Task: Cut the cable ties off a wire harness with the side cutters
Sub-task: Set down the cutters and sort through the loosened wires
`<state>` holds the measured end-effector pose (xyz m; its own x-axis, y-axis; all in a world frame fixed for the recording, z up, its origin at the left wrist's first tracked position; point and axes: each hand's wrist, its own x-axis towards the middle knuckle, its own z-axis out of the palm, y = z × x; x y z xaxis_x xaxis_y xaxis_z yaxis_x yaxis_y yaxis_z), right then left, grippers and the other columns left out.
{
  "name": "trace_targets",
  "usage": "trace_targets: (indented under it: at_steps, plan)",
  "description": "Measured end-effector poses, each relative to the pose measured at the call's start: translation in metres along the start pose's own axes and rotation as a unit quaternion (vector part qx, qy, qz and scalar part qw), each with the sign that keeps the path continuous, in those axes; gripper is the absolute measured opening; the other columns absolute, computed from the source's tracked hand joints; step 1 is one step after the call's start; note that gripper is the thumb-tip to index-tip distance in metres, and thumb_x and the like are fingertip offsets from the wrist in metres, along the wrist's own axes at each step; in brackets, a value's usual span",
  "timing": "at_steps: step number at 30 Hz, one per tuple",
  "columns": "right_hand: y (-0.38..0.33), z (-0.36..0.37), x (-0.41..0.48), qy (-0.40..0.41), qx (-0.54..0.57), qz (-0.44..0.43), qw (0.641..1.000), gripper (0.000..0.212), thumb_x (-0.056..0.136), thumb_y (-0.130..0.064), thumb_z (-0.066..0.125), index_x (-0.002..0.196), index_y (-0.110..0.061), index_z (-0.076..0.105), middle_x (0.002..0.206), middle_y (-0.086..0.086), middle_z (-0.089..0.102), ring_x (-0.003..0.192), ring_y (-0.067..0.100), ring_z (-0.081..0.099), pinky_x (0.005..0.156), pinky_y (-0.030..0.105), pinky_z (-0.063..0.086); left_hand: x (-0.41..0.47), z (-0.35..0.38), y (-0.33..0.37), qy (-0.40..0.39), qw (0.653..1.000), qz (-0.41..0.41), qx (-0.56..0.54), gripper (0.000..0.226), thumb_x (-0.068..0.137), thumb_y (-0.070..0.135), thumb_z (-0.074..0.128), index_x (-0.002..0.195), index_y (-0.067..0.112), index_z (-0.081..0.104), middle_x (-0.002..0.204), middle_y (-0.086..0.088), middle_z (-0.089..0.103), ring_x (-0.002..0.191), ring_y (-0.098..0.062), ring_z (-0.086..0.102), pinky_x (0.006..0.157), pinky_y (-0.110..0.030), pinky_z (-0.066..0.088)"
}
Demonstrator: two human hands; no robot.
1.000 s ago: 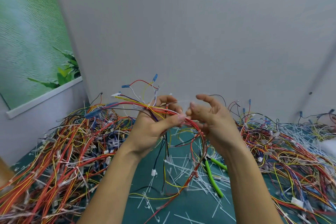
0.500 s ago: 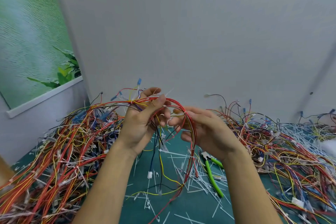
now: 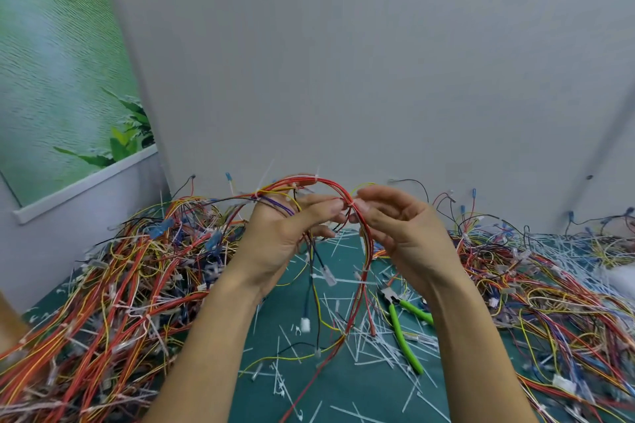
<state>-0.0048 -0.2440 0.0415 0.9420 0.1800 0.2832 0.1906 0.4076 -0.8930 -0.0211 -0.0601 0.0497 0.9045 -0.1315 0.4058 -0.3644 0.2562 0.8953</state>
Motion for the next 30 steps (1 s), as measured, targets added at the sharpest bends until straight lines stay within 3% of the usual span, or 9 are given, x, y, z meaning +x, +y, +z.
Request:
trace_targets:
  at_steps: [7,16,20,22,25,30]
  plan:
    - [0.004,-0.001,-0.001,-0.002,-0.116,-0.051,0.992,0.026,0.076,-0.023,0.082,0.102,-0.018,0.078,0.094,0.003,0.079,0.086,0.011,0.073,0.072,0.019,0.056,0.001,0.012,-0.01,0.01,0.999,0.016,0.028,0.013,0.079,0.011,0.078,0.076,0.023,0.077,0.088,-0.007,0.073,0.084,-0.019,0.066,0.065,-0.029,0.052]
    - [0.003,-0.002,-0.002,-0.019,-0.189,-0.035,0.981,0.017,0.093,-0.016,0.075,0.11,-0.013,0.074,0.103,0.006,0.078,0.094,0.015,0.074,0.081,0.021,0.056,0.002,0.018,-0.02,0.056,0.997,0.038,0.029,0.008,0.074,0.028,0.08,0.07,0.026,0.073,0.076,-0.001,0.068,0.071,-0.022,0.059,0.051,-0.029,0.046]
    - [0.001,0.0,-0.005,-0.043,-0.213,-0.021,0.976,0.017,0.099,-0.023,0.066,0.112,-0.013,0.069,0.1,0.01,0.077,0.091,0.022,0.074,0.082,0.034,0.062,0.002,0.016,-0.022,0.032,0.997,0.048,0.048,0.014,0.084,0.022,0.074,0.073,0.028,0.07,0.073,-0.003,0.062,0.069,-0.021,0.054,0.054,-0.033,0.045]
    - [0.001,0.002,-0.006,-0.051,-0.232,-0.03,0.971,0.021,0.1,-0.029,0.061,0.111,-0.011,0.066,0.094,0.014,0.073,0.082,0.02,0.068,0.078,0.036,0.058,0.001,0.016,-0.023,0.024,0.998,0.039,0.048,0.013,0.088,0.018,0.07,0.079,0.027,0.067,0.077,-0.001,0.064,0.072,-0.019,0.055,0.059,-0.034,0.046]
    - [0.0,0.001,-0.006,-0.059,-0.294,-0.061,0.952,0.025,0.102,-0.033,0.057,0.104,-0.009,0.063,0.078,0.006,0.058,0.068,0.01,0.052,0.064,0.023,0.045,0.0,0.017,-0.026,0.001,0.998,0.031,0.053,0.006,0.09,0.017,0.067,0.085,0.022,0.067,0.087,-0.01,0.065,0.079,-0.024,0.054,0.069,-0.039,0.046]
    - [0.001,-0.012,-0.004,-0.076,-0.377,-0.076,0.92,0.03,0.101,-0.044,0.054,0.095,-0.016,0.061,0.068,-0.012,0.043,0.063,0.005,0.038,0.058,0.016,0.033,-0.001,0.017,-0.027,-0.023,0.996,0.035,0.08,0.013,0.09,0.017,0.064,0.089,0.004,0.061,0.083,-0.016,0.061,0.072,-0.023,0.046,0.064,-0.031,0.043]
